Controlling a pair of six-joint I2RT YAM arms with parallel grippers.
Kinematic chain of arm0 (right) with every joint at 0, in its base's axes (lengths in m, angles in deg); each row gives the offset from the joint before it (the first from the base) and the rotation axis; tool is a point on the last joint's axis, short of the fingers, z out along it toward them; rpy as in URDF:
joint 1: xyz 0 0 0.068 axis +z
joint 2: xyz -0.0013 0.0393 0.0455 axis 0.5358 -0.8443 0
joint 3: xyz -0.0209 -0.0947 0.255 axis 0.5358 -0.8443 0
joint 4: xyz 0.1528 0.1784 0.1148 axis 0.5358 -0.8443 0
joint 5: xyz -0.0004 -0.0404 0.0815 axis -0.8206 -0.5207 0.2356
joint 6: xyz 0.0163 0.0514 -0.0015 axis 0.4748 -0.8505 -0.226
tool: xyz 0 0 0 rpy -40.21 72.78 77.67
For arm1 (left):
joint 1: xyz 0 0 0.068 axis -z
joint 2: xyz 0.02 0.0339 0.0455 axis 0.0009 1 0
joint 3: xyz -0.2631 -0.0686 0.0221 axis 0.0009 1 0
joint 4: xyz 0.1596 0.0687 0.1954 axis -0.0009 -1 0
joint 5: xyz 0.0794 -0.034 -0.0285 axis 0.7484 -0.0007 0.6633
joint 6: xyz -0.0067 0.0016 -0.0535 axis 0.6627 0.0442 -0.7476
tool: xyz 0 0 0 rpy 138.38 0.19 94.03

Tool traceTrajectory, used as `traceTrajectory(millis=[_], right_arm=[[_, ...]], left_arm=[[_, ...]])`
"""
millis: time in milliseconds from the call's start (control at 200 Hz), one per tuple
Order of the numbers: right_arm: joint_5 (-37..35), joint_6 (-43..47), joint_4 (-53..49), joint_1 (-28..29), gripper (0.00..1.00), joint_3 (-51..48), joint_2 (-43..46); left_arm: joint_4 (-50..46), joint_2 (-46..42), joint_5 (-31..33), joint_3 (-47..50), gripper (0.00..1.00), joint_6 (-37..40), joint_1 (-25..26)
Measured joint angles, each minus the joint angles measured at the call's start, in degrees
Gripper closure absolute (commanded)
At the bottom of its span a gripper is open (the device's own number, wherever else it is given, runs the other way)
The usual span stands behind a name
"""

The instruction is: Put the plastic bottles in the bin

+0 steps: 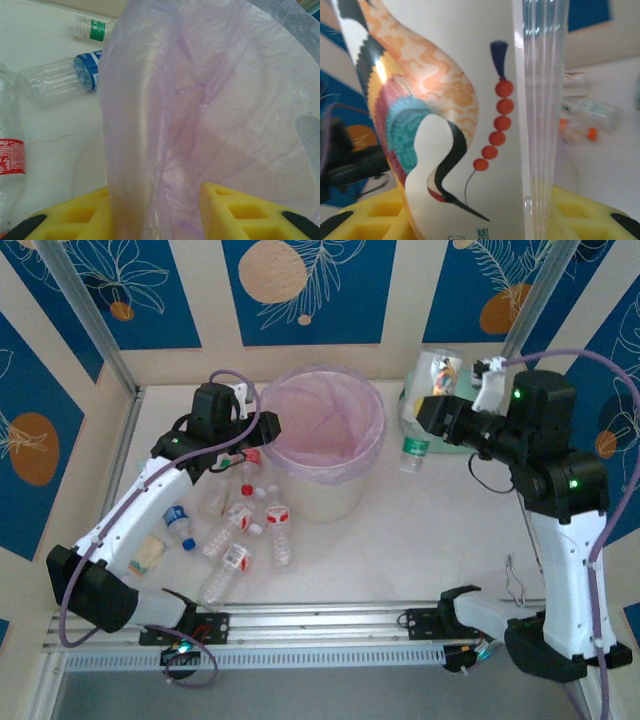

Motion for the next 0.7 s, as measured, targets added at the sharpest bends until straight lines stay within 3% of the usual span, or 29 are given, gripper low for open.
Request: traceTrajectory(millis=[115, 285, 405, 700], right_arm=[[-2.4, 0.7, 1.2, 8.3, 0.76, 6.4, -7.6], [-5.9, 2.9, 1.0, 15.3, 0.80, 11.7, -20.7], [-8.3, 5.5, -1.6, 18.0, 0.91, 14.2, -29.0], [-13.2, 11.3, -9.8, 21.5, 0.91, 13.2, -40.3]], left_arm=[[-0.9, 0.5, 0.0, -1.1, 0.64, 0.0, 0.3], [-2.4, 2.4, 0.0, -3.7, 0.68, 1.0, 0.9], [-2.5, 3.1, 0.0, -4.5, 0.72, 1.4, 0.9], [-2.3, 3.2, 0.0, -4.5, 0.75, 1.6, 1.3]])
